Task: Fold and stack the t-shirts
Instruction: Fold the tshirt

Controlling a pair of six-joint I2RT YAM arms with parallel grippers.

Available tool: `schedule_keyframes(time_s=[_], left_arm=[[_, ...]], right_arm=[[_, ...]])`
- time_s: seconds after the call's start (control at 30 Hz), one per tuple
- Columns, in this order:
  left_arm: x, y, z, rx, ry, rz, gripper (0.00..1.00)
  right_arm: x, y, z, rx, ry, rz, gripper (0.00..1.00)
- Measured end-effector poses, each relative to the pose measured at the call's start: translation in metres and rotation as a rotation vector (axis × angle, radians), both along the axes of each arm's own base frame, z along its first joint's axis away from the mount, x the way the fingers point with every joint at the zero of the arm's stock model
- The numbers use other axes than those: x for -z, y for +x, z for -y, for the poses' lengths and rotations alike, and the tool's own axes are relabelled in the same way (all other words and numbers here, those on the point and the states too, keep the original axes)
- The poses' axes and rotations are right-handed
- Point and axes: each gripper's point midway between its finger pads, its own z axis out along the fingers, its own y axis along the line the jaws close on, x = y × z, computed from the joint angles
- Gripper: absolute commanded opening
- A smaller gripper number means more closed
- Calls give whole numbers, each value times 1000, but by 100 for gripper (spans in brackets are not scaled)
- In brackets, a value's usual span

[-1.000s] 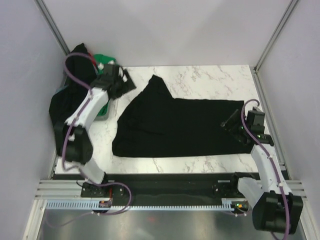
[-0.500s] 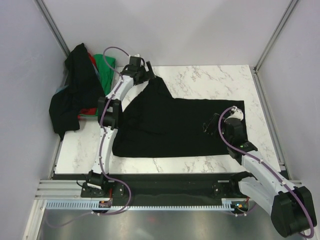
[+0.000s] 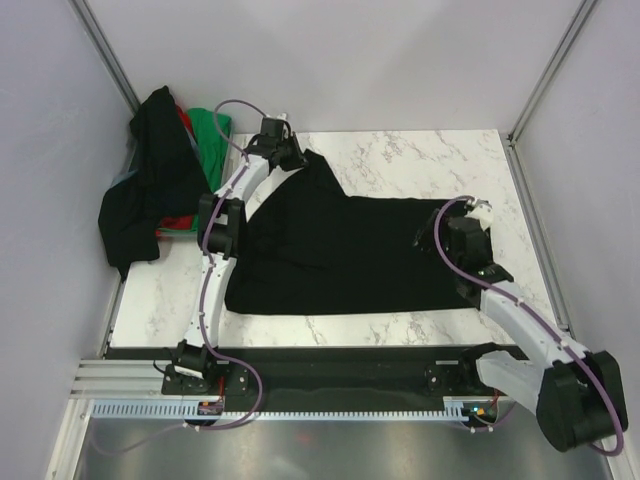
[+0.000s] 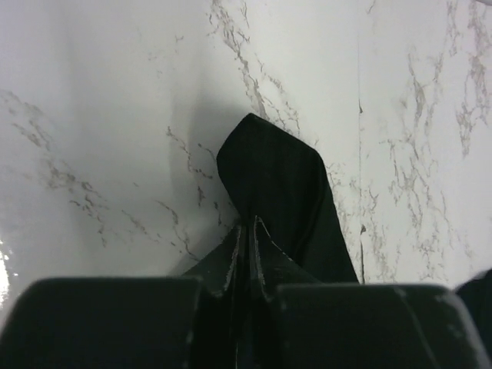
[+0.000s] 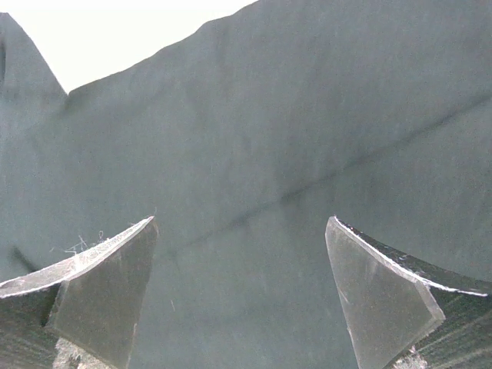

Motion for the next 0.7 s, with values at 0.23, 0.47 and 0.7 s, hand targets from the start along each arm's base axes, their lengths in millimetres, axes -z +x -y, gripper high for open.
schedule_keyframes(time_s=[0.23, 0.47, 0.7], left_arm=[[11, -1, -5, 37, -127, -18, 2], [11, 3, -19, 41, -211, 6, 2], [11, 3, -16, 55, -226, 17, 2]], right_arm=[[-8, 85, 50, 183, -15, -97, 98], [46, 154, 143, 394, -47, -288, 98], [74, 183, 196, 470, -117, -385, 93]])
